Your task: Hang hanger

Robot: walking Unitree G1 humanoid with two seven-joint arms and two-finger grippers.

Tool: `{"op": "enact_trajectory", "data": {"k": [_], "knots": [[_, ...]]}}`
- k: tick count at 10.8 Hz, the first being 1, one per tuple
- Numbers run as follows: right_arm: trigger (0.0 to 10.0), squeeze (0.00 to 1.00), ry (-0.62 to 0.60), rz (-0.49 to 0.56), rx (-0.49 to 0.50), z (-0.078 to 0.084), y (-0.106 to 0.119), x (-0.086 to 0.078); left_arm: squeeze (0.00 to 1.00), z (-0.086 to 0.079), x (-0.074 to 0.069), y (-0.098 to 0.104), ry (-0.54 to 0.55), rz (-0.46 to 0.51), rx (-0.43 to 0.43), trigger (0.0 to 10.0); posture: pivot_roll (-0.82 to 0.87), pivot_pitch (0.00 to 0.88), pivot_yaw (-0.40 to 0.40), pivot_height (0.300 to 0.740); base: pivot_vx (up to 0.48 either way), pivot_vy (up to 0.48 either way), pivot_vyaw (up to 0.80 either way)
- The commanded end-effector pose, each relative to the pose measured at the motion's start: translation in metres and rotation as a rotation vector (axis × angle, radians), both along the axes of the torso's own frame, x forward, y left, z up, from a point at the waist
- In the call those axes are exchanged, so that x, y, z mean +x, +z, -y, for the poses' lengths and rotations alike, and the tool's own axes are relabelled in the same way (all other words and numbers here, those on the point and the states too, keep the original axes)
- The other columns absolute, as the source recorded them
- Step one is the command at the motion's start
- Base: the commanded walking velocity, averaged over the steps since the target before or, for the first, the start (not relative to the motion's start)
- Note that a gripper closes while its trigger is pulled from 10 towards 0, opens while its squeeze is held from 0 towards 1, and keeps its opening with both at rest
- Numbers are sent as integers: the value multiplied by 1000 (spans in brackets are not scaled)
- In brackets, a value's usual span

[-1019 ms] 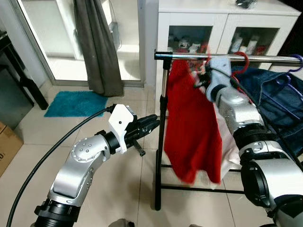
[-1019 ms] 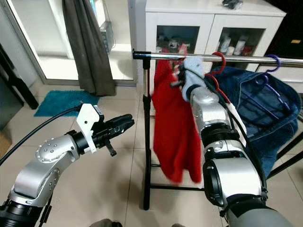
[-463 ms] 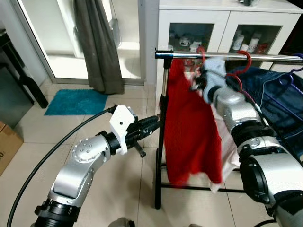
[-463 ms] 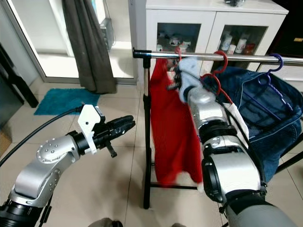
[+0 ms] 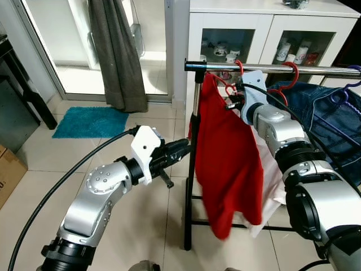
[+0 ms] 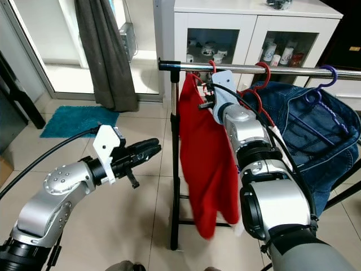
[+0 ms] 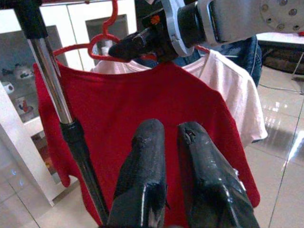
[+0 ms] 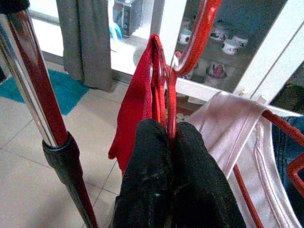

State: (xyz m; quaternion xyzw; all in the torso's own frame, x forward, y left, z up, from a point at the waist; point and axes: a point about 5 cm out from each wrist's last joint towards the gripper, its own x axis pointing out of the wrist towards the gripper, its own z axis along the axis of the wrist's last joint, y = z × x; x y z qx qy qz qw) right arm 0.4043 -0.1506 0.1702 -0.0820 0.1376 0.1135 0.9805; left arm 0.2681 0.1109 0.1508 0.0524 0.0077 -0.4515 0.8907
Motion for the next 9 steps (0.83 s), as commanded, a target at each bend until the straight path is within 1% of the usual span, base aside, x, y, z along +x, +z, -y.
{"op": "enact_trajectory", "data": {"k": [1, 2, 3, 4, 5, 6, 8, 9], "knots": [[10000, 1000, -4, 44, 26, 4, 4, 0, 0, 2, 4, -2, 21, -2, 26, 10000, -80, 0, 40, 740, 0, 0, 0], [10000, 1000, -28, 81, 38, 8, 9, 0, 0, 2, 8, -2, 61, -4, 17, 10000, -82, 0, 42, 740, 0, 0, 0], [10000, 1000, -25, 113, 36, 12, 13, -1, 0, 2, 11, -3, 96, -6, 13, 10000, -82, 0, 44, 740, 0, 0, 0], [10000, 1000, 6, 124, 97, 12, 17, -3, 0, 2, 14, -2, 131, -2, 6, 10000, -85, 0, 50, 740, 0, 0, 0], [10000, 1000, 52, 146, 92, 12, 19, -9, 0, 1, 17, -3, 171, -3, -6, 10000, -87, 0, 54, 740, 0, 0, 0], [10000, 1000, 76, 200, 96, 13, 26, -17, 0, -4, 20, -3, 230, -6, -16, 10000, -89, 0, 59, 740, 0, 0, 0], [10000, 1000, 96, 238, 81, 14, 34, -27, 0, -12, 20, -5, 261, -22, -21, 10000, -91, 0, 64, 740, 0, 0, 0], [10000, 682, 129, 285, 57, 16, 39, -43, 0, -16, 20, -5, 296, -14, -18, 10000, -86, 0, 60, 740, 0, 0, 0]]}}
